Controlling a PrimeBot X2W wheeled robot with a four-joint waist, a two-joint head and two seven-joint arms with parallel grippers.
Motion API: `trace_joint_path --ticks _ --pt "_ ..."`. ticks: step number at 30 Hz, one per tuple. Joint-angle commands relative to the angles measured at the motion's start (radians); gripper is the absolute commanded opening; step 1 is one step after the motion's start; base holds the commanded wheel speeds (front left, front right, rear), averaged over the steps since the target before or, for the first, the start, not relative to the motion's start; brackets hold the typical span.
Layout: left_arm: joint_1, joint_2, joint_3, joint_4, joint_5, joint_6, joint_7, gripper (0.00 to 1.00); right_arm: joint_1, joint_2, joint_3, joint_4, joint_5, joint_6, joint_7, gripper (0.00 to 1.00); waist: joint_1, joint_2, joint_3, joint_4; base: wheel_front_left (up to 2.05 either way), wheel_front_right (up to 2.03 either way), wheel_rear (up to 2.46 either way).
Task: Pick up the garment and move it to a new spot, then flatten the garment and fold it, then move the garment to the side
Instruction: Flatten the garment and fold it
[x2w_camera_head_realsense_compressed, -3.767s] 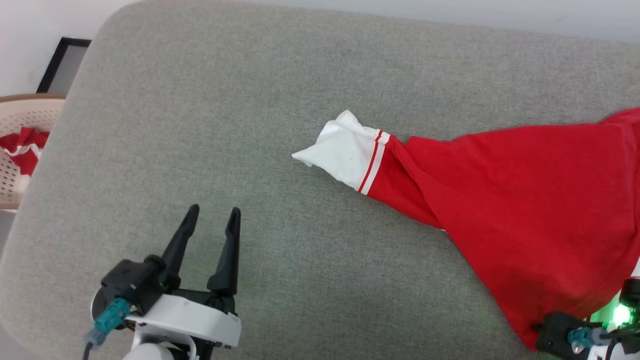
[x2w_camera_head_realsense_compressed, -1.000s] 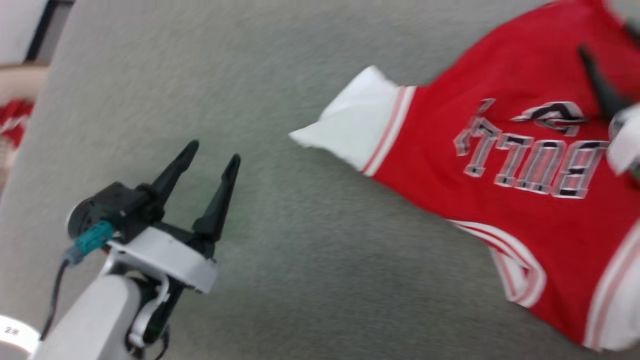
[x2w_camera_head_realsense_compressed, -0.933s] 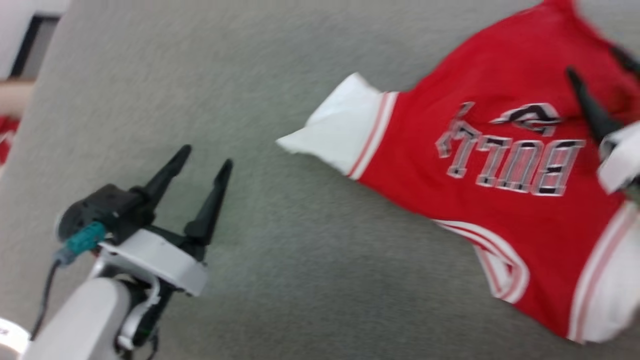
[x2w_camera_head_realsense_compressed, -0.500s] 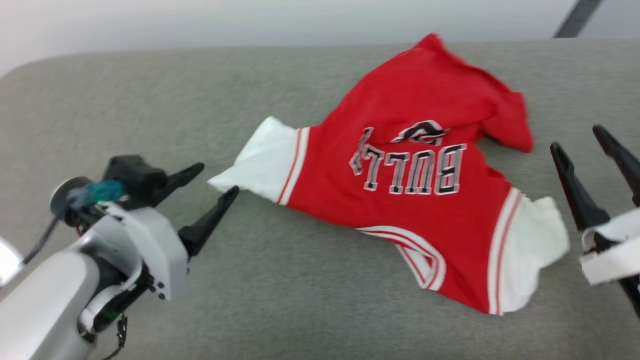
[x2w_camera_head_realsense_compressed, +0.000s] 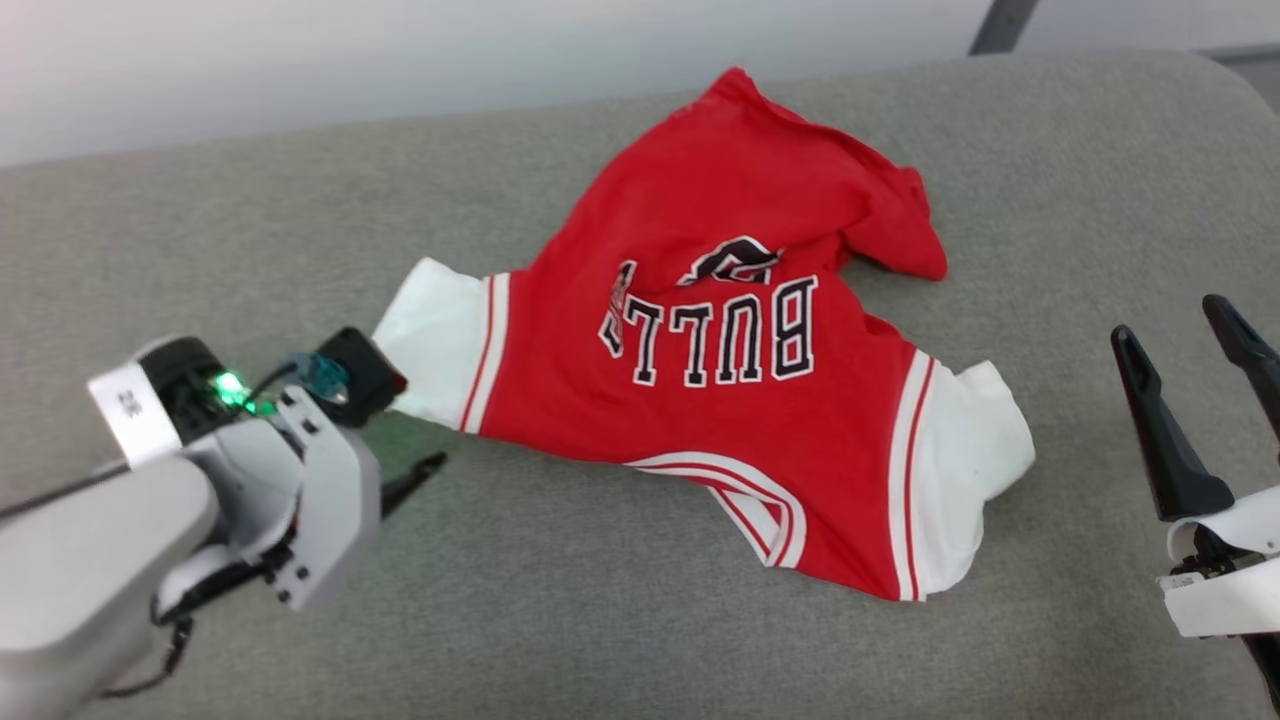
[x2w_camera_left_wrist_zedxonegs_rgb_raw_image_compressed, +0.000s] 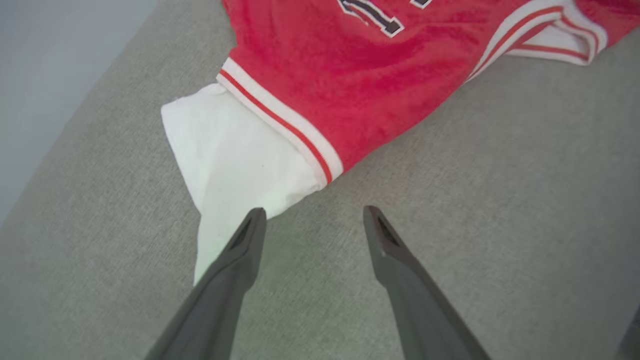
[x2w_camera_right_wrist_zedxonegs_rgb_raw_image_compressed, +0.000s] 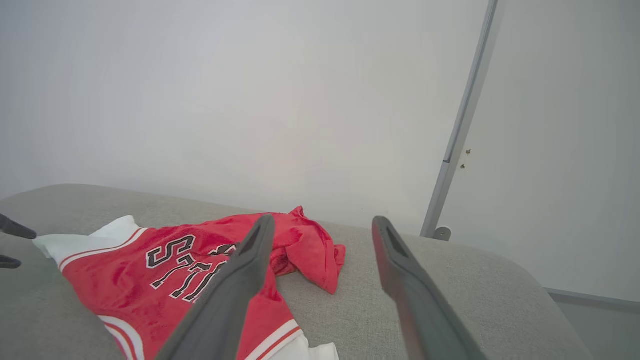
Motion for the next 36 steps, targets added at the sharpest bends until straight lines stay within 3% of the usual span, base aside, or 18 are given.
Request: trace_joint_path --ticks 1,5,18,19,20,21,22,23,29,36 --pt "-0.043 0.003 -0.041 0.032 -0.010 0.001 -0.016 1.00 0.013 0.009 -0.012 -0.010 -0.008 -0.002 0.006 1.00 0.0000 0.0000 0.027 -0.027 0.00 0.00 0.00" --pt "-0.090 -0.003 -0.091 0.116 -0.007 0.001 -0.044 1.00 0.022 0.020 -0.020 -0.025 -0.012 -0.002 0.010 1.00 0.0000 0.0000 0.045 -0.045 0.00 0.00 0.00" --pt "-0.048 -0.040 -0.099 0.215 0.067 0.001 -0.041 1.00 0.027 0.006 -0.001 -0.032 -0.002 -0.002 0.038 1.00 0.0000 0.0000 0.068 -0.068 0.00 0.00 0.00" --pt "-0.050 -0.045 -0.100 0.222 0.070 0.001 -0.046 0.82 0.030 -0.003 0.010 -0.032 0.004 -0.002 0.049 1.00 0.0000 0.0000 0.069 -0.067 0.00 0.00 0.00" --pt "-0.050 -0.045 -0.100 0.222 0.070 0.001 -0.046 0.82 0.030 -0.003 0.010 -0.032 0.004 -0.002 0.049 1.00 0.0000 0.0000 0.069 -0.067 0.00 0.00 0.00" --pt "-0.057 -0.056 -0.100 0.236 0.074 0.001 -0.057 0.34 0.029 -0.031 0.037 -0.034 0.008 -0.002 0.073 1.00 0.0000 0.0000 0.072 -0.065 0.00 0.00 0.00" --pt "-0.057 -0.056 -0.100 0.236 0.074 0.001 -0.057 0.34 0.029 -0.031 0.037 -0.034 0.008 -0.002 0.073 1.00 0.0000 0.0000 0.072 -0.065 0.00 0.00 0.00" --pt "-0.061 -0.064 -0.100 0.242 0.066 0.001 -0.067 0.03 0.029 -0.052 0.057 -0.036 0.007 -0.002 0.089 1.00 0.0000 0.0000 0.074 -0.063 0.00 0.00 0.00" --pt "-0.085 -0.106 -0.100 0.246 0.068 0.001 -0.078 0.00 -0.009 -0.242 0.256 -0.047 0.048 -0.002 0.259 1.00 0.0000 0.0000 0.090 -0.044 0.00 0.00 0.00" --pt "-0.117 -0.150 -0.099 0.223 0.074 0.001 -0.080 0.00 -0.197 -0.490 0.615 -0.049 0.109 -0.002 0.456 1.00 0.0000 0.0000 0.120 0.005 0.00 0.00 0.00"
